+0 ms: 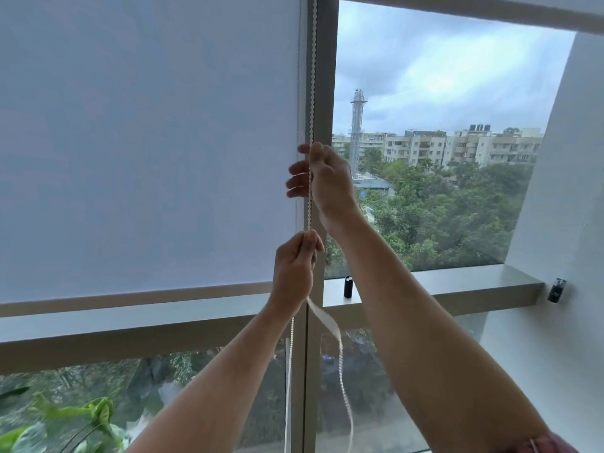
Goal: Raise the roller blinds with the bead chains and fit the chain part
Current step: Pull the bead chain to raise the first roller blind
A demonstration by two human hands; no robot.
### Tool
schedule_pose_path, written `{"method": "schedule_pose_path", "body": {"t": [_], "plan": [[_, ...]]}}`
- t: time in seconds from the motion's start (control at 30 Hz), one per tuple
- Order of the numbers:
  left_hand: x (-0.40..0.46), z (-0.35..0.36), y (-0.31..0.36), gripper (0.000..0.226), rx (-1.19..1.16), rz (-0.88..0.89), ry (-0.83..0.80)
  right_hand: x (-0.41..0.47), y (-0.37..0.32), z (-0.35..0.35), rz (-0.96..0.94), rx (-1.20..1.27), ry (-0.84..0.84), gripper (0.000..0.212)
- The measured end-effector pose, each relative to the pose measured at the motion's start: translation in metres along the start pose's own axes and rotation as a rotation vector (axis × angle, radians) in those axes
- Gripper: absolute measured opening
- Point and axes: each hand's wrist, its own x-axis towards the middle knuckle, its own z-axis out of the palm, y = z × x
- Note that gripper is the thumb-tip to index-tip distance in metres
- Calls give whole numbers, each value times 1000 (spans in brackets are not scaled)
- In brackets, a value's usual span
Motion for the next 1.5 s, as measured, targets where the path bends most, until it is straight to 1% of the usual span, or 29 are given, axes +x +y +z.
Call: {"method": "schedule_pose_path", "body": {"t": [0.07,0.17,0.23,0.27,0.3,0.33,0.37,0.43,0.5,0.57,0.6,0.63,0.73,0.77,0.83,0.9,0.97,1.03,1.07,1.13,1.2,1.23,1.3,1.37,1.43,1.5], "plan": [[2,-3,0,43,-2,-14,-26,2,-1,8,-4,88,20,30],[6,-12,-1,44,-42,0,-123,1,10,12,-130,67,65,41],[11,-16,2,43,15,35,-159,0,13,10,-198,39,84,43],[15,-17,4,47,76,46,-130,-1,13,10,-210,12,94,42],[22,-18,9,54,103,39,-60,-2,14,10,-219,-20,104,41],[30,-19,17,58,71,10,13,-6,19,11,-228,-62,113,41],[40,-19,28,58,12,2,63,-11,25,12,-240,-106,121,41],[59,-18,57,47,-55,45,68,-27,42,13,-242,-171,119,42],[77,-14,91,40,-68,83,-20,-40,62,13,-224,-176,83,41],[86,-8,113,35,-111,69,-111,-47,75,12,-187,-163,74,38],[88,-4,119,32,-131,58,-113,-48,78,12,-173,-148,71,37],[90,0,120,31,-137,58,-74,-49,79,10,-165,-134,61,36],[88,8,113,34,-112,159,88,-51,75,2,-124,-82,-3,40],[87,9,111,34,-102,201,117,-51,72,-1,-96,-35,-19,40],[85,12,107,34,-65,252,156,-48,62,-9,-72,52,-42,34],[80,13,101,32,-21,246,169,-38,52,-15,-80,78,-9,29],[68,15,84,31,-22,204,144,-22,41,-19,-91,56,68,31],[52,13,59,32,-29,188,102,-5,28,-21,-110,-59,127,36],[44,11,45,32,-15,174,86,2,22,-21,-122,-105,131,38],[29,9,21,32,25,126,72,15,5,-18,-142,-95,72,40],[15,8,5,31,39,85,59,23,-8,-10,-133,-1,-36,40],[10,9,-2,31,19,66,51,25,-12,-5,-121,39,-61,39],[6,9,-8,33,-22,38,29,27,-12,4,-107,61,8,35],[7,8,-11,34,-61,20,-24,26,-5,6,-154,53,101,39],[13,2,-10,31,-101,17,-104,25,0,4,-231,10,128,40],[22,-4,-8,34,-55,42,-151,21,8,4,-259,-26,140,40]]}}
